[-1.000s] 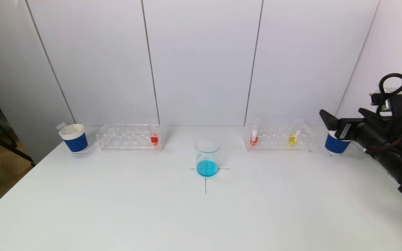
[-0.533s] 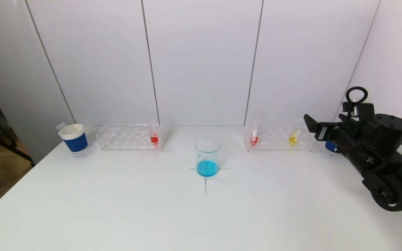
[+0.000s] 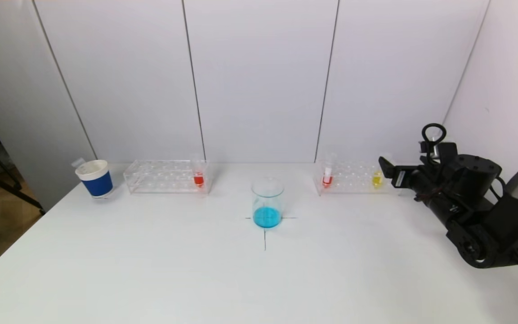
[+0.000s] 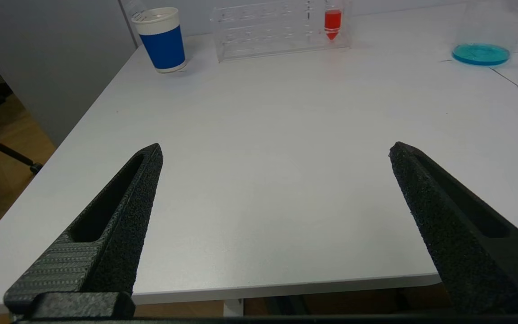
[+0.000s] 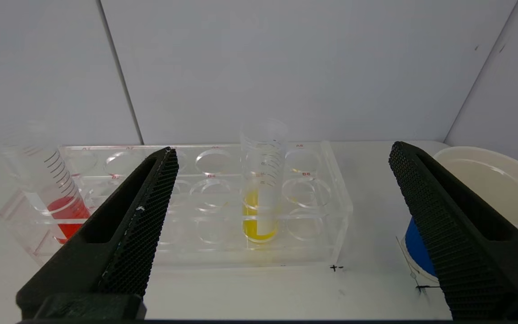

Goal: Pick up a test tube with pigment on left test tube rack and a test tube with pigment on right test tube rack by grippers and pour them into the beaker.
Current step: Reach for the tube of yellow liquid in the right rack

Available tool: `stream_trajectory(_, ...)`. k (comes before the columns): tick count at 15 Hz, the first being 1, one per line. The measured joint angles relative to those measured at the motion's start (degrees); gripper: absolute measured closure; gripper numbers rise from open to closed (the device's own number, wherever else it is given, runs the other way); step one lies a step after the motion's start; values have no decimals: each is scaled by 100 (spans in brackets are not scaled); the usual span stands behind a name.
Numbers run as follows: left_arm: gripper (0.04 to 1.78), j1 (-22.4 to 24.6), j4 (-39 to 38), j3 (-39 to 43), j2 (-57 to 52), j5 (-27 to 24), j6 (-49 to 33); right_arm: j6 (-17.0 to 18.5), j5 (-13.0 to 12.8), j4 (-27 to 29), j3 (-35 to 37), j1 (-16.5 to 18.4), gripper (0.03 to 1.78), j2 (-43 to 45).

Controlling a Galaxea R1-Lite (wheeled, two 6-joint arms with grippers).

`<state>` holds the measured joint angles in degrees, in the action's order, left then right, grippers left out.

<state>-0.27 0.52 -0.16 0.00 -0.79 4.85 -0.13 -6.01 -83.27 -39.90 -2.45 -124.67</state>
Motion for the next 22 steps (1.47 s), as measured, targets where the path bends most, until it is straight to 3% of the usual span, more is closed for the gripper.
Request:
stream_trajectory(6,6,0,-1,-2,0,0,0,6,-16,-22,-126,-9,10,-241)
stream_trajectory(9,6,0,-1,-2,0,0,2,-7,-16,-374,-150,-2,10,-383)
stream_trajectory(22,6,0,0,-2,0,0,-1,-13,-68,-388,-926,4,10,-995)
